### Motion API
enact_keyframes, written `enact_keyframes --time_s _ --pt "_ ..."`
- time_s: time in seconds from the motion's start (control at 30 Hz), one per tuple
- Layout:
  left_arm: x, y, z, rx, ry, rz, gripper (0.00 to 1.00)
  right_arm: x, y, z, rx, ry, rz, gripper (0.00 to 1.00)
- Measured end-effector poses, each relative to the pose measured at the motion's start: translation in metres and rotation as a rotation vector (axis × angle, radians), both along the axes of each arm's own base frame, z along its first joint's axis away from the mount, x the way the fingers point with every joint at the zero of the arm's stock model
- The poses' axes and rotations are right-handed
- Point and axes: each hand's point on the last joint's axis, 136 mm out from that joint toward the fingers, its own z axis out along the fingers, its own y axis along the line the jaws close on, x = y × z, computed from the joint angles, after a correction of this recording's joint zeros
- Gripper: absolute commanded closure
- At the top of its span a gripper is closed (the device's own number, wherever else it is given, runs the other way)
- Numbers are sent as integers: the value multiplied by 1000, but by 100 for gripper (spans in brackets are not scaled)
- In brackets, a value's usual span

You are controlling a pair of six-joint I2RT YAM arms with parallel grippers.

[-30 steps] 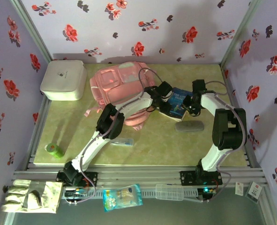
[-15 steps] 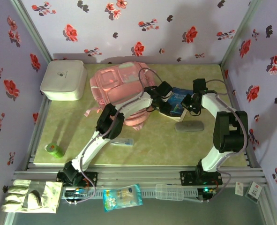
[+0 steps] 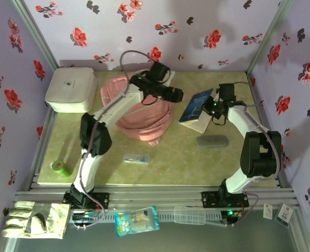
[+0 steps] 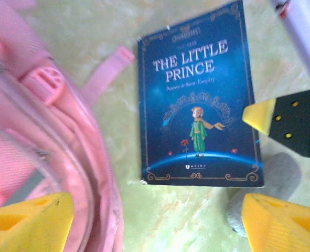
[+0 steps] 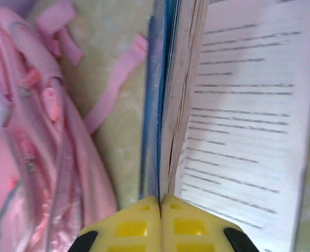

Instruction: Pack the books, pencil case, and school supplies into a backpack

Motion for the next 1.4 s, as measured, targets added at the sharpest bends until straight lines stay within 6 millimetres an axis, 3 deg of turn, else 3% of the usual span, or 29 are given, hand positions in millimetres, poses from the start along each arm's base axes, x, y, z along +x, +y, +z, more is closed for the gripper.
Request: enact_keyframes --time_s 0.07,0.13,0.43,0.6,0.8,1.0,1.17,1.2,1.3,1.4 --pt "5 16 15 -43 -3 31 10 3 3 13 20 -40 11 100" --pt "8 30 15 -66 13 63 7 4 6 25 42 -71 19 100" --pt "16 77 -31 -168 193 182 3 15 33 91 200 -231 98 100" --pt "21 95 -37 -260 251 235 3 11 62 112 276 -259 173 100" --pt "27 110 -41 -361 299 277 2 2 111 129 348 -267 296 100" --pt "28 121 -57 -388 339 314 0 -5 158 107 396 -202 407 100" --pt "29 134 -75 -352 350 363 0 -5 176 58 381 -81 428 100" --pt "28 135 -77 -346 351 368 0 -4 175 48 367 -59 425 95" --pt "29 137 -79 -338 347 375 2 2 169 20 292 13 397 67" --pt "26 138 -83 -324 355 374 4 7 160 6 219 34 378 53"
